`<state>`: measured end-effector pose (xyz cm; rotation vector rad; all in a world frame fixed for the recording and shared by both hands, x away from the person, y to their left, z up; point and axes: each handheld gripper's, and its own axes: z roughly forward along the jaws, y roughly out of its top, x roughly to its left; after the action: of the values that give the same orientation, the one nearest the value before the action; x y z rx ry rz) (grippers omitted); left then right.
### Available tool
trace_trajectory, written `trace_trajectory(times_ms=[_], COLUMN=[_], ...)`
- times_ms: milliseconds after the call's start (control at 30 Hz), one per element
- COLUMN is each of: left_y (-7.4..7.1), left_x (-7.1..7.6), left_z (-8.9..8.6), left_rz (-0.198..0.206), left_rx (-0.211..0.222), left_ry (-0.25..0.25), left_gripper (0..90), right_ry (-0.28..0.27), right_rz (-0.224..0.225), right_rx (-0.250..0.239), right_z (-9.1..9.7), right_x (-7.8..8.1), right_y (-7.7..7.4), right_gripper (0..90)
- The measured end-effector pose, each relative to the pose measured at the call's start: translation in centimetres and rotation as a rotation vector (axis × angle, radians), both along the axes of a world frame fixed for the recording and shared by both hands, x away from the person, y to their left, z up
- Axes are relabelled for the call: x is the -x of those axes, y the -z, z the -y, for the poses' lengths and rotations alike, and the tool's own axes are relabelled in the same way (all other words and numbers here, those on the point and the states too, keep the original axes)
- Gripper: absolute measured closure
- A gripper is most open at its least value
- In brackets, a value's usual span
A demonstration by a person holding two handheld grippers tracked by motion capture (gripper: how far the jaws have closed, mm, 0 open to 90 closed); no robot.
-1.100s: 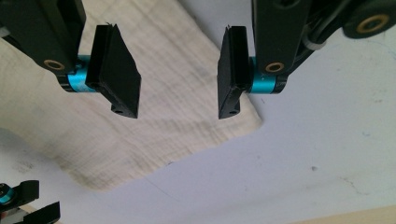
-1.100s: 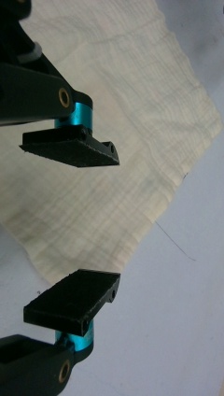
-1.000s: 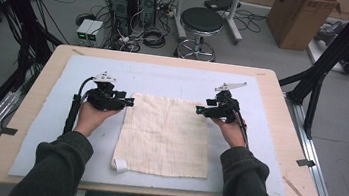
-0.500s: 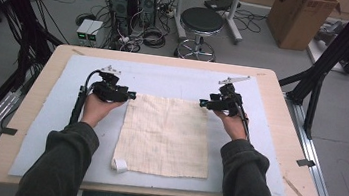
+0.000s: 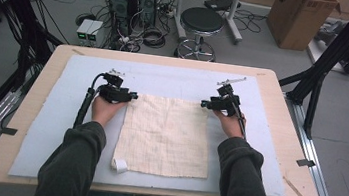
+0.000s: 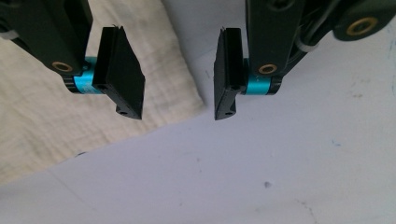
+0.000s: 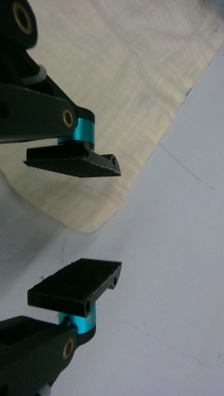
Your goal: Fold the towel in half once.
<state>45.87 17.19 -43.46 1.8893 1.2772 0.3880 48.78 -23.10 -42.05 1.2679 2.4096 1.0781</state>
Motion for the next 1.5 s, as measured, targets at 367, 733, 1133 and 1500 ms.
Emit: trace_trajectory(times_ms=[367, 733, 1133, 1500], left_y=[0.7, -0.7, -2.3, -4.2], left_x=[-0.1, 0.7, 1.4, 1.9], left_z=[0.9, 0.8, 0.0, -2.1], left_rz=[-0.008, 0.033, 0.089, 0.148], left_rx=[-0.051, -0.003, 0.04, 0.076], left_ry=[0.003, 0.046, 0.062, 0.029], left_gripper=[79.2, 87.2, 87.6, 87.7], right_ry=[-0.009, -0.064, -0.083, -0.117], right_rz=[-0.036, -0.042, 0.011, 0.05], right_rx=[0.057, 0.014, -0.037, -0.056], right_z=[-0.9, -0.9, 0.0, -0.8], right_x=[-0.4, 0.2, 0.9, 0.8], right_y=[1.2, 0.1, -1.4, -2.8], right_gripper=[71.3, 84.5, 84.6, 85.1])
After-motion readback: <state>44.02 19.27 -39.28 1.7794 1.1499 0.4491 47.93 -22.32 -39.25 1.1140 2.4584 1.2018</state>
